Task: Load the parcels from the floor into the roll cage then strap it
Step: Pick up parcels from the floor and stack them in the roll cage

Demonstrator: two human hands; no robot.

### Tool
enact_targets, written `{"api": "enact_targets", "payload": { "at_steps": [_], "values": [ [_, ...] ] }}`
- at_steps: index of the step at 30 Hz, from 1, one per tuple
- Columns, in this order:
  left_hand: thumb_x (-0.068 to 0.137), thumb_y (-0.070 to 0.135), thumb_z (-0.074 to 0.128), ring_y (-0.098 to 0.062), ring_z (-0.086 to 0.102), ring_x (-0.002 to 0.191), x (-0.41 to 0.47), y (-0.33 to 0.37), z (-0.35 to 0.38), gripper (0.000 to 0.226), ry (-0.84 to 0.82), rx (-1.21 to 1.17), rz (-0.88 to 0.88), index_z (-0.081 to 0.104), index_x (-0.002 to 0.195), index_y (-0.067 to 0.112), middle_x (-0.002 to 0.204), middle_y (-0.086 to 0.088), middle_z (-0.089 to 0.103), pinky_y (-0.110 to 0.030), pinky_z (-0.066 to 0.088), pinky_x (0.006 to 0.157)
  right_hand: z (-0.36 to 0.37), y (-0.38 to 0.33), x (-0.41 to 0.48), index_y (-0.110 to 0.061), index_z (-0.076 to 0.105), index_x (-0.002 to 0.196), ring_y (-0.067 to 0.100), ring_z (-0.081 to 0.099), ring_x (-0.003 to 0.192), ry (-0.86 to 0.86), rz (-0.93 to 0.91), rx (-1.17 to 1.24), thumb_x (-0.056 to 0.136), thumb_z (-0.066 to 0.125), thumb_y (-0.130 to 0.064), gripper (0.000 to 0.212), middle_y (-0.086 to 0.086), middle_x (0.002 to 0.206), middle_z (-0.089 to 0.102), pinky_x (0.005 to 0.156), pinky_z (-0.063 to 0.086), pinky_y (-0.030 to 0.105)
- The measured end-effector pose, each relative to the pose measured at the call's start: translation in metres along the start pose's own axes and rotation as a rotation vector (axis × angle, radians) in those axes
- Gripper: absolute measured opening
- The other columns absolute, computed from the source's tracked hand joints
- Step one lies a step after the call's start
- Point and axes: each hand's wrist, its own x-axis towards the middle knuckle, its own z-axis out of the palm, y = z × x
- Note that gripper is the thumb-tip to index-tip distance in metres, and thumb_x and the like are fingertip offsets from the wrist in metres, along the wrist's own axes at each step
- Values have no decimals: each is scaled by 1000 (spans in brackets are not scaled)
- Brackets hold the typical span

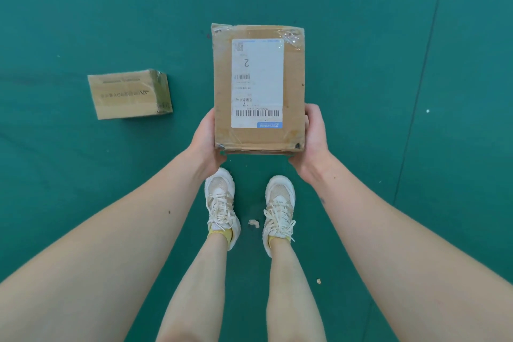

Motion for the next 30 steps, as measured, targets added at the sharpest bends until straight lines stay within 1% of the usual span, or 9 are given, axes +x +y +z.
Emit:
{"api": "enact_targets", "payload": {
  "at_steps": [3,5,8,11,15,19,22,26,30],
  "values": [
    [100,40,39,-9,68,73,-53,35,12,27,-7,5,32,63,103,30,102,7,72,-23,42,55,14,-47,-46,-26,57,65,15,58,71,2,-34,-16,91,35,-47,40,-8,78,66,66,43,29],
    [99,42,39,-11,67,80,-91,58,17,28,-10,-31,53,64,101,31,96,8,73,-26,43,65,29,-81,-83,-25,54,52,9,53,54,-7,-58,-22,95,33,-43,52,-12,63,60,53,37,24],
    [94,46,39,-17,60,86,-162,92,21,29,-32,-101,77,64,97,32,95,6,72,-31,39,72,56,-134,-147,-24,57,49,8,53,46,-74,-94,-53,96,32,-40,56,-12,57,60,46,37,20],
    [88,44,44,-20,55,78,-238,124,21,23,-8,-187,114,62,85,31,89,5,66,-30,46,67,84,-181,-214,-23,57,48,12,54,48,-139,-150,-96,95,32,-41,56,-8,56,60,55,40,23],
    [82,45,40,-22,54,76,-331,156,16,25,-13,-282,187,59,83,28,86,4,63,-33,51,58,117,-222,-294,-20,58,85,18,60,65,-222,-199,-181,91,30,-49,41,0,79,66,66,47,30],
    [81,52,37,-26,61,89,-407,180,5,36,-47,-368,264,63,86,27,94,-1,69,-42,55,77,152,-247,-362,-22,58,100,25,60,80,-302,-221,-221,90,30,-52,43,6,95,66,77,49,40],
    [85,53,36,-27,64,89,-455,194,-11,41,-37,-399,306,65,87,24,90,-4,72,-43,55,76,184,-263,-404,-23,62,100,27,62,86,-323,-228,-261,90,32,-55,44,7,99,69,84,52,46],
    [81,61,42,-33,61,108,-503,207,-48,56,-23,-453,381,72,110,24,112,-9,70,-63,46,92,234,-275,-450,-24,67,101,29,67,90,-387,-247,-353,87,32,-62,53,10,108,75,93,51,54],
    [77,62,47,-29,56,112,-550,212,-101,49,48,-505,475,74,98,27,117,-7,67,-64,42,96,296,-271,-485,-23,65,107,31,67,97,-476,-274,-449,80,33,-68,61,15,121,70,97,50,57]
  ]
}}
